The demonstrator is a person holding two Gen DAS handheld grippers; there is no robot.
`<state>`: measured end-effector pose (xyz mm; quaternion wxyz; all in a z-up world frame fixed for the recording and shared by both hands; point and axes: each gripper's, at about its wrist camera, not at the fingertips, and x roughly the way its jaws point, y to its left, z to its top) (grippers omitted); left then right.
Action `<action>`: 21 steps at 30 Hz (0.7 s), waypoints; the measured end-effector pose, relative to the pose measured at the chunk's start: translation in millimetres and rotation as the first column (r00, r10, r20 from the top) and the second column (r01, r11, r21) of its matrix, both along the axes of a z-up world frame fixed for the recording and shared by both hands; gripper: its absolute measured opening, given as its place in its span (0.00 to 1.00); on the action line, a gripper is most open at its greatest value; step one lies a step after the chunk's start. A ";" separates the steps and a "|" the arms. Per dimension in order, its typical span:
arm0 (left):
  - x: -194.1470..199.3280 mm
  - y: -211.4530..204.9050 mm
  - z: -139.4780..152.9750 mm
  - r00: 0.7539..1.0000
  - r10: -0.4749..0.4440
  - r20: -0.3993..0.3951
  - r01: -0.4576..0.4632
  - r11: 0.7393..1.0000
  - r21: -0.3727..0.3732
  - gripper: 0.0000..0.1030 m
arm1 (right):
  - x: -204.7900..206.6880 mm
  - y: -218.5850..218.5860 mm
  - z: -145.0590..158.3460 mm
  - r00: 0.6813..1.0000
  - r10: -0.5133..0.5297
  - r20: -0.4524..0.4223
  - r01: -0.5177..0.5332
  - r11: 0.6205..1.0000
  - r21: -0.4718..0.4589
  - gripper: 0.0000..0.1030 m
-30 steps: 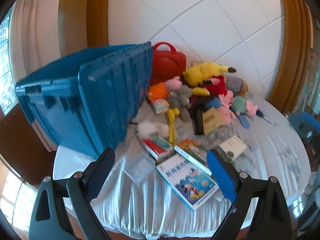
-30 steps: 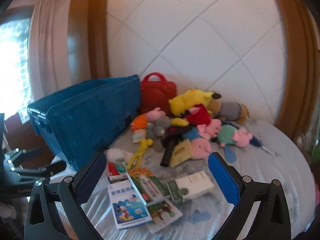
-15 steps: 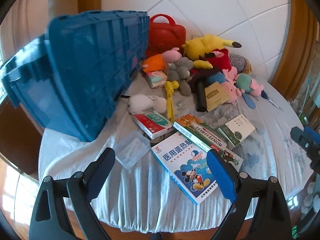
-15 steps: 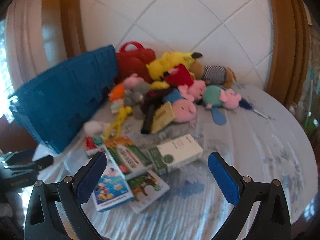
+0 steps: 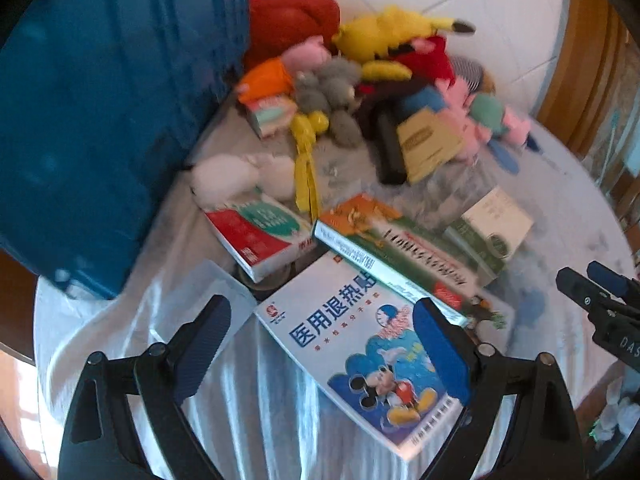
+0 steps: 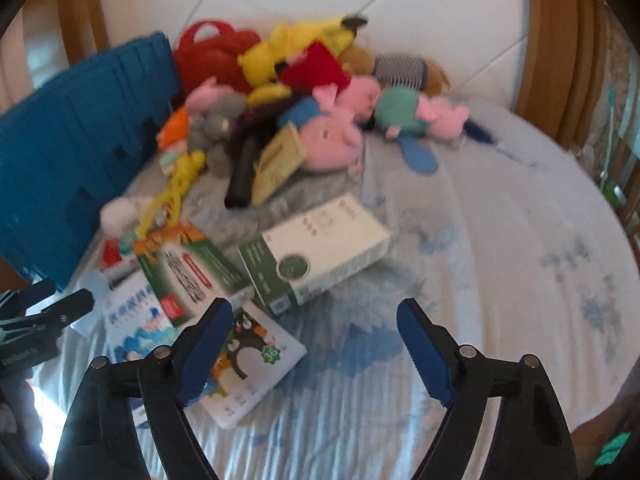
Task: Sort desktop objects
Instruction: 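Lower both open tools toward the medicine boxes on the bed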
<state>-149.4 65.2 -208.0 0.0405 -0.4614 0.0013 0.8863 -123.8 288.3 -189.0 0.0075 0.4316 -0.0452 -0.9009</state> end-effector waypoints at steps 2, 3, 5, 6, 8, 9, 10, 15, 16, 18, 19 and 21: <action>-13.6 7.8 -16.4 0.999 0.005 0.032 -0.005 1.000 -0.015 0.79 | -15.6 -3.2 -21.4 0.998 0.028 0.050 -0.028 1.000 -0.006 0.62; -18.7 11.1 -21.6 0.999 0.006 0.040 -0.005 1.000 -0.020 0.77 | -23.4 -4.6 -31.7 0.996 0.045 0.074 -0.044 0.999 -0.012 0.57; -32.4 20.4 -33.4 0.998 0.016 0.062 -0.014 0.999 -0.034 0.75 | -37.8 -5.7 -49.6 0.990 0.082 0.111 -0.079 0.996 -0.030 0.51; -39.5 25.1 -38.6 0.997 0.023 0.072 -0.021 0.999 -0.039 0.75 | -45.0 -6.3 -58.3 0.986 0.101 0.129 -0.097 0.995 -0.039 0.51; -51.3 32.3 -43.4 0.996 0.040 0.076 -0.037 0.999 -0.035 0.75 | -59.0 -4.4 -72.0 0.980 0.130 0.153 -0.124 0.991 -0.046 0.51; -60.6 38.0 -44.1 0.996 0.051 0.074 -0.048 0.998 -0.042 0.75 | -66.5 1.0 -75.0 0.979 0.132 0.154 -0.126 0.991 -0.045 0.51; -68.6 42.7 -44.0 0.996 0.059 0.069 -0.056 0.997 -0.049 0.75 | -74.1 7.4 -77.1 0.980 0.129 0.154 -0.124 0.991 -0.043 0.51; -114.6 72.9 -46.4 0.995 0.069 0.067 -0.068 0.997 -0.023 0.75 | -115.3 67.4 -75.0 0.989 0.029 0.145 -0.030 1.000 0.004 0.51; -120.6 77.3 -44.2 0.995 0.075 0.063 -0.074 0.997 -0.023 0.75 | -121.9 80.3 -73.4 0.990 0.005 0.141 -0.006 1.000 0.013 0.51; -124.5 81.3 -35.0 0.995 0.092 0.050 -0.092 0.996 0.001 0.75 | -128.9 102.4 -69.1 0.990 -0.043 0.134 0.038 0.999 0.038 0.53; -124.8 83.3 -32.7 0.994 0.093 0.050 -0.094 0.996 0.008 0.75 | -129.7 109.2 -67.2 0.989 -0.059 0.133 0.053 0.998 0.043 0.53; -124.1 87.3 -28.6 0.995 0.086 0.058 -0.087 0.996 0.013 0.78 | -129.9 121.0 -63.9 0.988 -0.077 0.136 0.076 0.997 0.015 0.59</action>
